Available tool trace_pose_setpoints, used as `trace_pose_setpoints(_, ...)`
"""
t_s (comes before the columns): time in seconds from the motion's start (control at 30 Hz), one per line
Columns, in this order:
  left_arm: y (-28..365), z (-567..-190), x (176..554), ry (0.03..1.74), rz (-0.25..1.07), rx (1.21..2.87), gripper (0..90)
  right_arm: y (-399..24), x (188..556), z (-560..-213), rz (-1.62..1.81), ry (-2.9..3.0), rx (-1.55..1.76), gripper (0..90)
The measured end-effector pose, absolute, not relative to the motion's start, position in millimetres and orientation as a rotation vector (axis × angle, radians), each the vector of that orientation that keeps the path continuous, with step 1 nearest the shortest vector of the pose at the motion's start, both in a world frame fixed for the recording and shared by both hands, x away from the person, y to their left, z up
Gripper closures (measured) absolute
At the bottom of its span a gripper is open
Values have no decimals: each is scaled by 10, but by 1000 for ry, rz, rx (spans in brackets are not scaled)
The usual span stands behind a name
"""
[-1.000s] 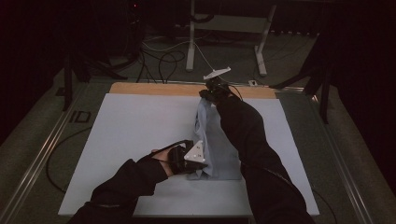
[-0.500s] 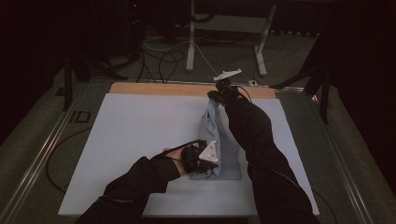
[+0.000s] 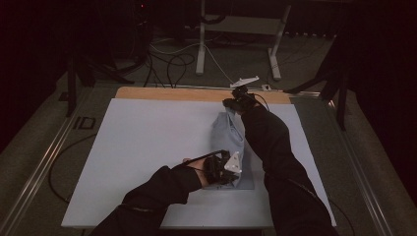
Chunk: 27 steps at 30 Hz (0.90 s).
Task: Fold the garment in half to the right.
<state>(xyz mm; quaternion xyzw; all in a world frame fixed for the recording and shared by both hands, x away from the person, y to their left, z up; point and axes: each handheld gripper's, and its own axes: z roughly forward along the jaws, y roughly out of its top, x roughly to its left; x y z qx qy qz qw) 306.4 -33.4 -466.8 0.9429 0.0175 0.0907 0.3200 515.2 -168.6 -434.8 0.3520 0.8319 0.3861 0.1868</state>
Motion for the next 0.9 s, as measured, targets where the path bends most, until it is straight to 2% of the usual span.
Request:
trace_pose_setpoints(0.23, -459, -4784, 3104, 76, 221, 2488, 866, -1765, 5198, -4390, 1093, 2342, 1012, 857)
trace_pose_setpoints(0.3, -504, -4810, 3121, 86, 214, 2492, 863, -1775, 5199, -4396, 1087, 2337, 1007, 835)
trace_pose_setpoints(0.43, -584, -4844, 3138, 99, 173, 2477, 832, -1821, 5205, -4414, 1083, 2303, 1022, 449)
trace_pose_setpoints(0.6, -633, -4862, 3116, 60, 96, 2459, 631, -1954, 5210, -4376, 1148, 2287, 1056, 131)
trace_pose_setpoints(0.67, -637, -4853, 3109, 54, 101, 2459, 551, -1991, 5204, -4368, 1163, 2270, 1079, 125)
trace_pose_setpoints(0.7, -632, -4845, 3110, 49, 94, 2454, 522, -2006, 5201, -4368, 1165, 2281, 1080, 91)
trace_pose_setpoints(0.9, -594, -4771, 3083, 48, 86, 2437, 409, -2047, 5157, -4408, 1211, 2295, 1083, 90)
